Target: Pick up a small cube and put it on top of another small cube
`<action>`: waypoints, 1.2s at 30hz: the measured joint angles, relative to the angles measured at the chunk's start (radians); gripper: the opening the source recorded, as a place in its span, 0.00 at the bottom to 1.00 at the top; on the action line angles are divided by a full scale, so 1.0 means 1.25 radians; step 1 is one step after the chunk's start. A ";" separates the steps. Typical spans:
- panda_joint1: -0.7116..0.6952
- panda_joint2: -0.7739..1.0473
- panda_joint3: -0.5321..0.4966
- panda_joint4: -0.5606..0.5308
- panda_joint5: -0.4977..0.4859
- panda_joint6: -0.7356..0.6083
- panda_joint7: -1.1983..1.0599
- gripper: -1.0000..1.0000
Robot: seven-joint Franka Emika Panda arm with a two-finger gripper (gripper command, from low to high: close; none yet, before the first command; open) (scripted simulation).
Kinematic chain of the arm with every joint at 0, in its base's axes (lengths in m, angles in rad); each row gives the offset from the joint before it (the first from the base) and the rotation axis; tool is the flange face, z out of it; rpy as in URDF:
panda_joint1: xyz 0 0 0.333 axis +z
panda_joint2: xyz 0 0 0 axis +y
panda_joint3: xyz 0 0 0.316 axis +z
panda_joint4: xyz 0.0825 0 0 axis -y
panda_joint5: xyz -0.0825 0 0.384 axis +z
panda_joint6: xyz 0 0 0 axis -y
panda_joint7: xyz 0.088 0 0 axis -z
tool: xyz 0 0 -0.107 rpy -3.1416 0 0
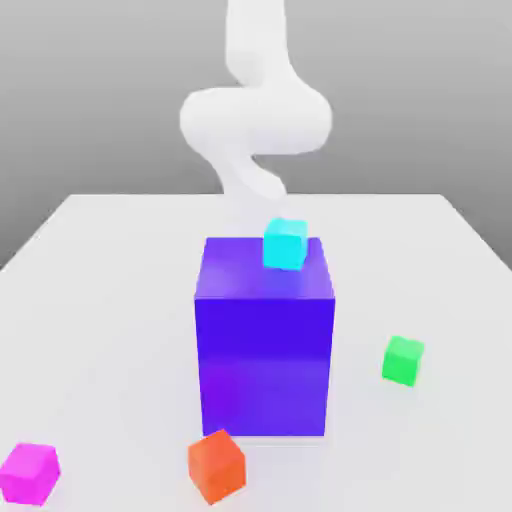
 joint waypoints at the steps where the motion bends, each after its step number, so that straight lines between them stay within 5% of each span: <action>1: 0.007 0.031 -0.019 0.001 0.012 0.007 -0.018 0.50; 17: 0.039 0.499 -0.237 0.018 0.229 0.103 -0.322 0.50; 24: -0.017 0.692 -0.257 0.022 0.284 0.153 -0.427 0.50; 32: -0.073 0.881 -0.293 0.021 0.260 0.236 -0.486 0.50; 36: -0.130 0.998 -0.231 0.048 0.321 0.317 -0.538 0.50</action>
